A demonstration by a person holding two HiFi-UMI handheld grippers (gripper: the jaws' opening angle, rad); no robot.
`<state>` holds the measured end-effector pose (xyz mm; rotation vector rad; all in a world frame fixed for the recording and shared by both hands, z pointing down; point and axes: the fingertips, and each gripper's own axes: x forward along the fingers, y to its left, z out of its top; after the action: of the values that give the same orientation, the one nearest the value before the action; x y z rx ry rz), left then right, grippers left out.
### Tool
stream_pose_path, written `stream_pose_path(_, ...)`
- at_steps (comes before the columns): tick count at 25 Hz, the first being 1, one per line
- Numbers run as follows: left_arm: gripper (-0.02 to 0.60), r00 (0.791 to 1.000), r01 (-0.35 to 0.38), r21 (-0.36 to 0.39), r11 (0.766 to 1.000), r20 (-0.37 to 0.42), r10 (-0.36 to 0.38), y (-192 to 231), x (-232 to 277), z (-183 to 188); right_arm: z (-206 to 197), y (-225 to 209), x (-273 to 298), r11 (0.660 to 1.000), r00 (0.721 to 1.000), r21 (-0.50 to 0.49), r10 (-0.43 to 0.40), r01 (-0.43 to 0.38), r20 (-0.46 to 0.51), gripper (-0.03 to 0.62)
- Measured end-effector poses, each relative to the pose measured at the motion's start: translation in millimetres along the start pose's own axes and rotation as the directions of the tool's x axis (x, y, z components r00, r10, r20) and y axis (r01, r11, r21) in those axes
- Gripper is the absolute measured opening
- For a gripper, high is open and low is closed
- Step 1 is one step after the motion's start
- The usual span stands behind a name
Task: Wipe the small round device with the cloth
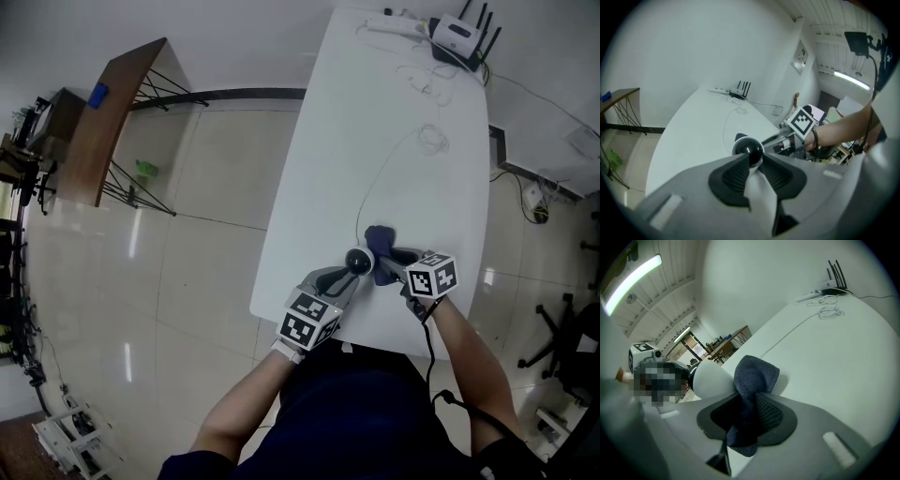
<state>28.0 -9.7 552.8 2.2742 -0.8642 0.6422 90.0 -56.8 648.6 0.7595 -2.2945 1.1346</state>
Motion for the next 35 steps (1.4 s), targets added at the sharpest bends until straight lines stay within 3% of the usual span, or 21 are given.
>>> stream_pose_path(3, 0.091, 1.000, -0.007, -0.013, 1.000, 0.004, 0.007, 0.0, -1.3, -1.3, -3.2, -5.0, 4.4, 1.000, 1.000, 0.011, -0.017, 0.017, -0.003, 0.107)
stream_pose_path(8, 0.089, 0.999, -0.017, -0.095, 0.995, 0.049, 0.021, 1.6, -8.1, 0.2, 9.5, 2.5, -10.2, 0.999, 0.998, -0.023, -0.026, 0.028, 0.055, 0.107)
stream_pose_path(12, 0.089, 0.997, -0.052, -0.057, 0.997, 0.056, 0.055, 2.4, -9.6, 2.7, 36.8, 28.3, -34.1, 0.988, 0.992, -0.150, -0.014, 0.033, 0.126, 0.108)
stream_pose_path(17, 0.089, 0.994, -0.073, -0.055, 0.996, 0.072, 0.077, -1.8, -6.0, 7.7, 69.1, 76.9, -53.7, 0.920, 0.986, -0.391, 0.038, 0.028, 0.161, 0.109)
stream_pose_path(20, 0.089, 0.995, -0.073, -0.037, 0.997, 0.065, 0.075, -4.3, -6.3, 7.1, 82.5, 104.5, -57.3, 0.877, 0.983, -0.481, 0.069, 0.021, 0.169, 0.110)
stream_pose_path(23, 0.089, 0.998, -0.045, 0.009, 0.999, 0.054, 0.044, -8.6, -10.8, 9.3, 88.7, 123.2, -51.9, 0.841, 0.985, -0.540, 0.076, 0.020, 0.154, 0.110)
stream_pose_path(27, 0.089, 0.998, 0.003, 0.095, 0.996, 0.066, -0.009, -2.8, -9.3, 10.9, 83.9, 121.0, -37.7, 0.811, 0.995, -0.584, 0.021, 0.043, 0.102, 0.110)
stream_pose_path(31, 0.089, 0.995, 0.064, 0.093, 0.994, 0.067, -0.071, 7.0, -6.0, 16.3, 85.8, 121.4, -30.1, 0.805, 0.998, -0.592, -0.001, 0.036, 0.061, 0.110)
stream_pose_path(35, 0.084, 0.988, 0.129, 0.073, 0.989, 0.071, -0.134, 2.8, 0.1, 23.0, 90.1, 99.2, -26.6, 0.841, 0.998, -0.540, 0.006, 0.026, 0.058, 0.110)
